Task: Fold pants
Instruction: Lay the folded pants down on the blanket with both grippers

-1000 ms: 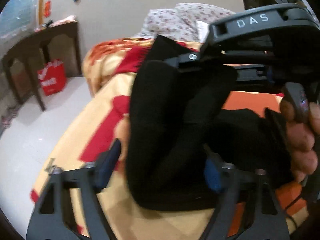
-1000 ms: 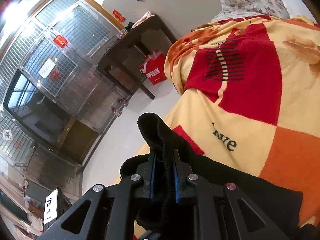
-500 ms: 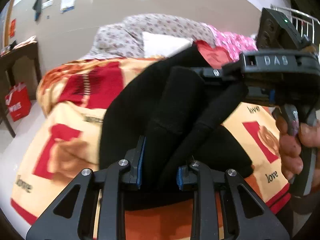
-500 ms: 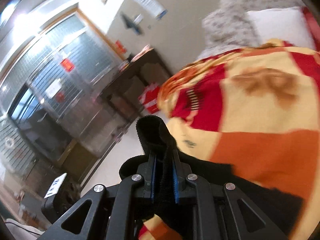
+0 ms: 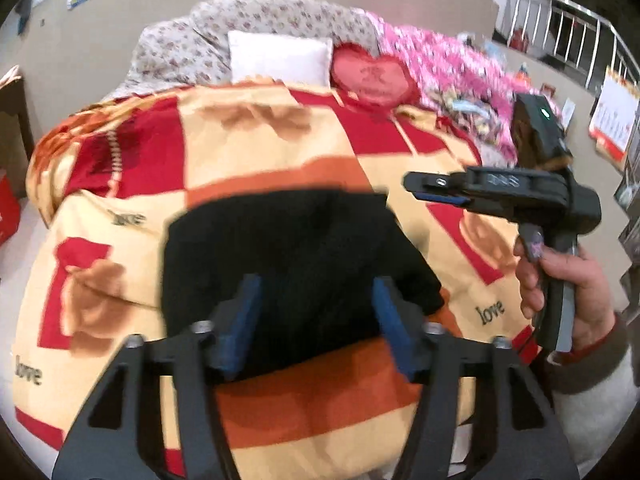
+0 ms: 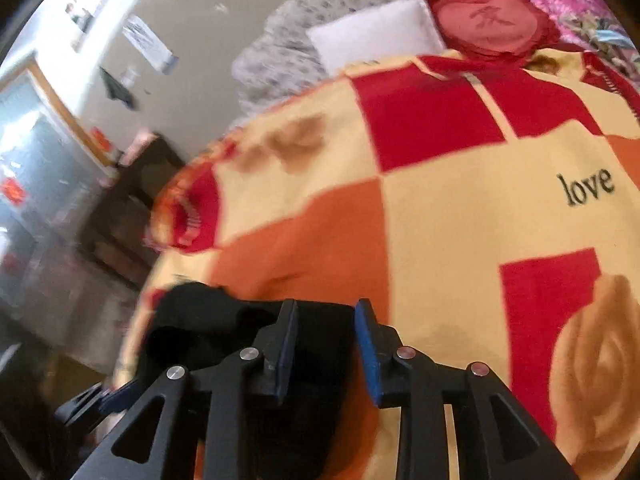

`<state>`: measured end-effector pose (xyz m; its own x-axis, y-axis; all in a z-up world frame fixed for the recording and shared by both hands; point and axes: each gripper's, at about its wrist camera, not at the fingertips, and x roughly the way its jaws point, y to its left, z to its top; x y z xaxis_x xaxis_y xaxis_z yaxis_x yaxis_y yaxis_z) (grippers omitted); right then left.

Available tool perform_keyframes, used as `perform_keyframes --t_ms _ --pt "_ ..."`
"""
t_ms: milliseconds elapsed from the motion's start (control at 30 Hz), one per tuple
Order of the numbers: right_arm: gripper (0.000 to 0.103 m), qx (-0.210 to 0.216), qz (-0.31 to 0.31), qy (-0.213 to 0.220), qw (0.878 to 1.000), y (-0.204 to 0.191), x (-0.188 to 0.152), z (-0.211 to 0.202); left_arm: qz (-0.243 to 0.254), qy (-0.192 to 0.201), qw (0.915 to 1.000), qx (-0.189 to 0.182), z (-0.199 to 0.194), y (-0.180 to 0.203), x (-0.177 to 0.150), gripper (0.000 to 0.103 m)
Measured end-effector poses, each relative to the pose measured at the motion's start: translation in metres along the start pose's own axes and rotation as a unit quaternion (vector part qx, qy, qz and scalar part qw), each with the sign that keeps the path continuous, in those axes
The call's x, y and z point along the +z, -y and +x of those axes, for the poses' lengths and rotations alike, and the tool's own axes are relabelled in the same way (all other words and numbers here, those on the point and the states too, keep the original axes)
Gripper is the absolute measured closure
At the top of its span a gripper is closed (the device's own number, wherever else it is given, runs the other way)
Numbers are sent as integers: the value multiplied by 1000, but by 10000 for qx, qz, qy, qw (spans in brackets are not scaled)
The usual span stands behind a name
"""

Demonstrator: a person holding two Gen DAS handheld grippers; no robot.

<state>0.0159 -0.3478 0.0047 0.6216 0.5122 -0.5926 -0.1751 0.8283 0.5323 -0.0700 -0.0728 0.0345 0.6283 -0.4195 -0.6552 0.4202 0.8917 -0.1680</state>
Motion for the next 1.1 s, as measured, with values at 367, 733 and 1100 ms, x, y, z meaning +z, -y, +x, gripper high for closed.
perform_keyframes --t_ms 367,733,1100 --pt "70 425 -1574 -750 9838 -100 -33 32 -19 -135 9979 633 7 -19 -8 36" --pt "55 -125 -1232 -402 9915 -49 -52 -4 13 -350 9944 1000 32 -26 -30 31" --pt "76 136 -813 -259 9963 -43 -40 60 -390 -469 9935 964 37 -37 -25 27"
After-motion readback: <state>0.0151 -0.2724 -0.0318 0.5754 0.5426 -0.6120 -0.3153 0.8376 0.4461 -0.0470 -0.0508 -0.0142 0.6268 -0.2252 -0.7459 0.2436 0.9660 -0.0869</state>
